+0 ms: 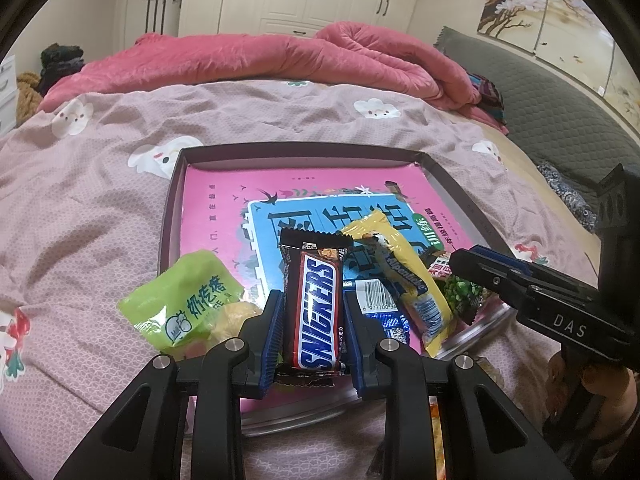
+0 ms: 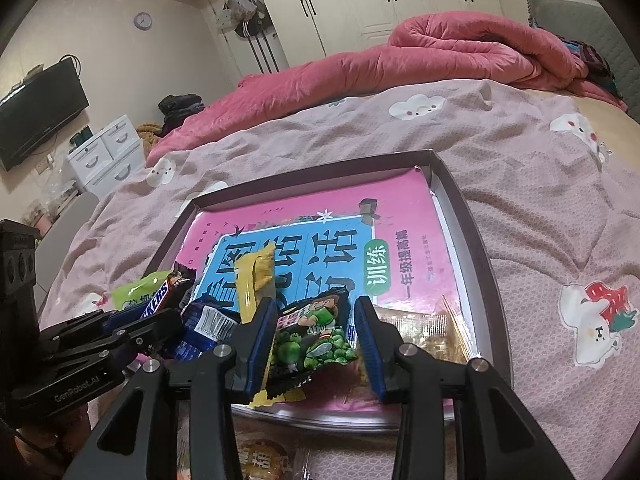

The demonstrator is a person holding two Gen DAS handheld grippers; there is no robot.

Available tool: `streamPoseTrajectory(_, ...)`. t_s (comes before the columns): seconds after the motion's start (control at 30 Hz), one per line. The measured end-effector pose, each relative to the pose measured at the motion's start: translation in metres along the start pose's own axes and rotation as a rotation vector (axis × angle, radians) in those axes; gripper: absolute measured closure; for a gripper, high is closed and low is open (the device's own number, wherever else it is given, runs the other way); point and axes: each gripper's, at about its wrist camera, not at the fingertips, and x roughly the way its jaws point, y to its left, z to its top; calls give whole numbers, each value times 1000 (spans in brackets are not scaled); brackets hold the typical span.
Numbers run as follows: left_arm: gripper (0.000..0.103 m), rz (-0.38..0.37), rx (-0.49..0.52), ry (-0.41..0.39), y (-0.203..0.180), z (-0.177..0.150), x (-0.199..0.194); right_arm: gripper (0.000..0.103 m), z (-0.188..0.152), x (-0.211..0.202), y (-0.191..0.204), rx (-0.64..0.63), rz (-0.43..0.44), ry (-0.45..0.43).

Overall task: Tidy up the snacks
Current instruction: 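Lower the Snickers bar into the tray with the left tool while the right tool lowers the pea bag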

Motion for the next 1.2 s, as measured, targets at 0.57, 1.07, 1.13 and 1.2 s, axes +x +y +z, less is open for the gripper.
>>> streamPoseTrajectory(0.57,73,-22,-40,4,8,3,0,63,-5,1,9,-30,27,22)
streamPoseTrajectory(1.07,69,24,-50,-20,17,8,-4,62,-5,-1,7,-22,29,16)
streamPoseTrajectory(1.13,66,31,-59,-21,21,9,-4,62,-5,-1,7,-22,30,14)
streamPoseTrajectory(1.2,66,30,-69,-23,24,10,-3,62,-5,-1,7,-24,29,13)
